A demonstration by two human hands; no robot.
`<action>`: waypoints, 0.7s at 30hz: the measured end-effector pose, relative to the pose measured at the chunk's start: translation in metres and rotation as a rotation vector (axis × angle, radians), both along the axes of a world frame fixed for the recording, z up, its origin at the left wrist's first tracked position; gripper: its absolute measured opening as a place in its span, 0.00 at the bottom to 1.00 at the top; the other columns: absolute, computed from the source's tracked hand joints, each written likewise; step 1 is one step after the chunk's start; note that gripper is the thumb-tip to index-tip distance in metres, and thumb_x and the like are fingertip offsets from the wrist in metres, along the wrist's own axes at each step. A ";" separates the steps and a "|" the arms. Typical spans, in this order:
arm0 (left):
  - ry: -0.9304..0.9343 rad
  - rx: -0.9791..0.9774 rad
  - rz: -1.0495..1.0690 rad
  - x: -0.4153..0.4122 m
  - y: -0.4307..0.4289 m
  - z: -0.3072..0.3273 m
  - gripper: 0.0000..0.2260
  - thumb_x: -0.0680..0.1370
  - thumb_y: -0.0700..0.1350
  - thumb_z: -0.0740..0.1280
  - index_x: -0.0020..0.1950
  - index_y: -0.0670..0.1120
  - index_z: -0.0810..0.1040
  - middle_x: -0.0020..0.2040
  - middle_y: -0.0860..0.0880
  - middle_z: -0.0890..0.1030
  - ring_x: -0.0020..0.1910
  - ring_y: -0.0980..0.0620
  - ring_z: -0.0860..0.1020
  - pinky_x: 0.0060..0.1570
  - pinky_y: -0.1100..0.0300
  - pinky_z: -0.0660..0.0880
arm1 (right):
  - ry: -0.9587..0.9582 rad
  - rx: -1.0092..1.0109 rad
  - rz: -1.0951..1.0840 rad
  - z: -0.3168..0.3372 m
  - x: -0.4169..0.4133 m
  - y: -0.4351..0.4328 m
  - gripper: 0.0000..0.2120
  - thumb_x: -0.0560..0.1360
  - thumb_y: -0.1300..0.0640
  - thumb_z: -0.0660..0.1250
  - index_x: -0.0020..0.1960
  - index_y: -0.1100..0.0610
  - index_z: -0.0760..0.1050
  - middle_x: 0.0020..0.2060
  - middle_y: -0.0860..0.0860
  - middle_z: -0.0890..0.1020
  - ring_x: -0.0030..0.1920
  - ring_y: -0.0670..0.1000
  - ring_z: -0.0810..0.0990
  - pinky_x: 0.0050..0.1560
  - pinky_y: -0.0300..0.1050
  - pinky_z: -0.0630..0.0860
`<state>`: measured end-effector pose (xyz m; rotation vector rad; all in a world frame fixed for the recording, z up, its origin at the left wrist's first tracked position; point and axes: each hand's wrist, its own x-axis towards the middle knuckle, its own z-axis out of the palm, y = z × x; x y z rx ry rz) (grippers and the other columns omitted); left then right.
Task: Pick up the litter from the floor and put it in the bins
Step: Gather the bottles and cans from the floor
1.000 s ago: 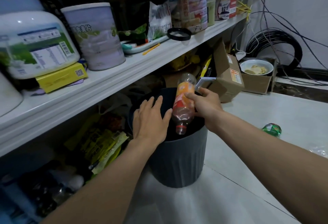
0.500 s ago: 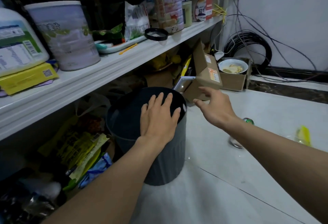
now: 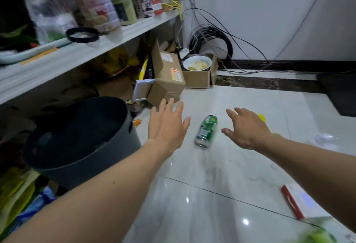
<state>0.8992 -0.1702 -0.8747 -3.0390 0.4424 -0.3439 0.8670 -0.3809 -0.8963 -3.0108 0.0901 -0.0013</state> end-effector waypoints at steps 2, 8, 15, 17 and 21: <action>0.010 0.003 -0.024 0.004 -0.022 0.000 0.26 0.82 0.59 0.51 0.78 0.51 0.56 0.78 0.47 0.58 0.77 0.45 0.54 0.72 0.47 0.56 | 0.024 0.014 -0.041 -0.009 -0.005 -0.020 0.29 0.78 0.41 0.59 0.73 0.56 0.60 0.68 0.57 0.68 0.69 0.58 0.65 0.67 0.51 0.63; 0.014 0.057 -0.071 0.010 -0.059 0.010 0.26 0.82 0.59 0.51 0.78 0.51 0.55 0.78 0.46 0.58 0.77 0.45 0.55 0.72 0.47 0.57 | 0.099 0.039 -0.112 -0.031 -0.012 -0.053 0.31 0.78 0.40 0.57 0.75 0.56 0.57 0.70 0.58 0.66 0.71 0.59 0.63 0.69 0.52 0.62; 0.049 0.079 -0.088 0.022 -0.072 -0.018 0.26 0.82 0.59 0.51 0.78 0.51 0.56 0.78 0.46 0.58 0.76 0.44 0.55 0.71 0.47 0.58 | 0.129 0.092 -0.114 -0.061 -0.006 -0.044 0.33 0.79 0.41 0.57 0.77 0.56 0.53 0.73 0.59 0.62 0.73 0.59 0.60 0.71 0.52 0.60; 0.070 0.112 -0.117 0.026 -0.074 -0.031 0.26 0.82 0.59 0.51 0.78 0.51 0.54 0.78 0.46 0.57 0.76 0.44 0.55 0.71 0.46 0.59 | 0.131 0.109 -0.125 -0.067 -0.002 -0.042 0.33 0.79 0.41 0.58 0.77 0.56 0.53 0.73 0.59 0.62 0.73 0.59 0.60 0.71 0.53 0.60; 0.109 0.144 -0.140 0.036 -0.079 -0.054 0.27 0.82 0.59 0.52 0.78 0.51 0.53 0.78 0.46 0.57 0.77 0.44 0.55 0.71 0.46 0.59 | 0.114 0.120 -0.163 -0.079 -0.001 -0.042 0.32 0.79 0.41 0.58 0.76 0.56 0.55 0.72 0.58 0.64 0.72 0.59 0.61 0.68 0.52 0.62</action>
